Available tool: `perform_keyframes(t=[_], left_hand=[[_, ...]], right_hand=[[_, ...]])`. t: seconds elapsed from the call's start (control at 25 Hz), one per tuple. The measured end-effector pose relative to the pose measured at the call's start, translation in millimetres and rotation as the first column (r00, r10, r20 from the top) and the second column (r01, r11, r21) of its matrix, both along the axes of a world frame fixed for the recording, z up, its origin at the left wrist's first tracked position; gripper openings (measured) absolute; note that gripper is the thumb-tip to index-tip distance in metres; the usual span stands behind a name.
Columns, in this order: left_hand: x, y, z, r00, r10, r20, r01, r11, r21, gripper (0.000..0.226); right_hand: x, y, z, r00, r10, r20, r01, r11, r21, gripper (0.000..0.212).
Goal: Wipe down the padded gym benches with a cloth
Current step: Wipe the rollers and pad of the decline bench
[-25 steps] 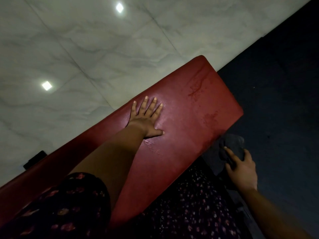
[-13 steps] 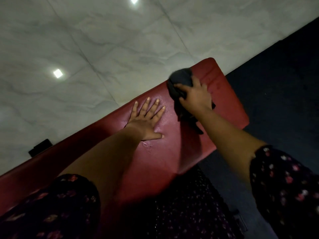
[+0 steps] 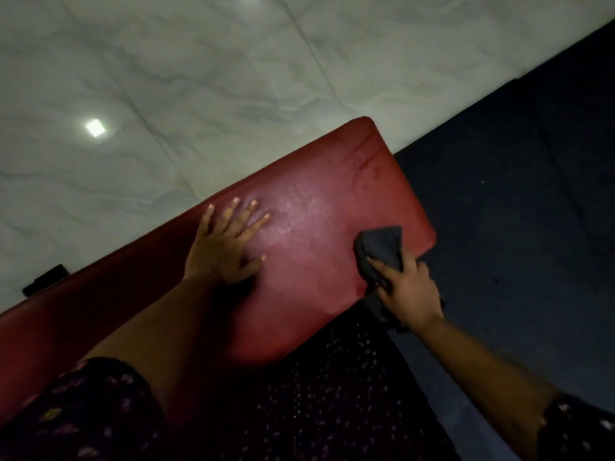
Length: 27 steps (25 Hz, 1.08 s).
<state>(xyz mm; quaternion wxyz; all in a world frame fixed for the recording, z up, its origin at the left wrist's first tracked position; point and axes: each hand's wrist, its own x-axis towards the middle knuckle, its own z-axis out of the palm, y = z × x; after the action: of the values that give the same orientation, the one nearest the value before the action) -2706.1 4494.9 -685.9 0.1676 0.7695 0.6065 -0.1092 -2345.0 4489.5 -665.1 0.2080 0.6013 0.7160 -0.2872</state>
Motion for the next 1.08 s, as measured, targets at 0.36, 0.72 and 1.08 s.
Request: perform_keyframes(t=[0.36,0.72,1.08], left_hand=[[51,81,-17,0.986,-0.159,0.044,0.157,0.987,0.032,0.074],[62,104,-18,0.990,-0.127,-0.059,0.107,0.957,-0.269,0.107],[65,115,-17,0.977,-0.194,-0.085,0.133,0.876,-0.463,0.129]], right_hand=[[34,30,1,0.996,-0.068,0.057,0.064,0.996,0.059,0.057],[-120,226,-25,0.986,0.158,-0.049,-0.155,0.986,0.058,0.049],[8,79,-20,0.995,-0.088,-0.053,0.090,0.995,0.044,0.062]])
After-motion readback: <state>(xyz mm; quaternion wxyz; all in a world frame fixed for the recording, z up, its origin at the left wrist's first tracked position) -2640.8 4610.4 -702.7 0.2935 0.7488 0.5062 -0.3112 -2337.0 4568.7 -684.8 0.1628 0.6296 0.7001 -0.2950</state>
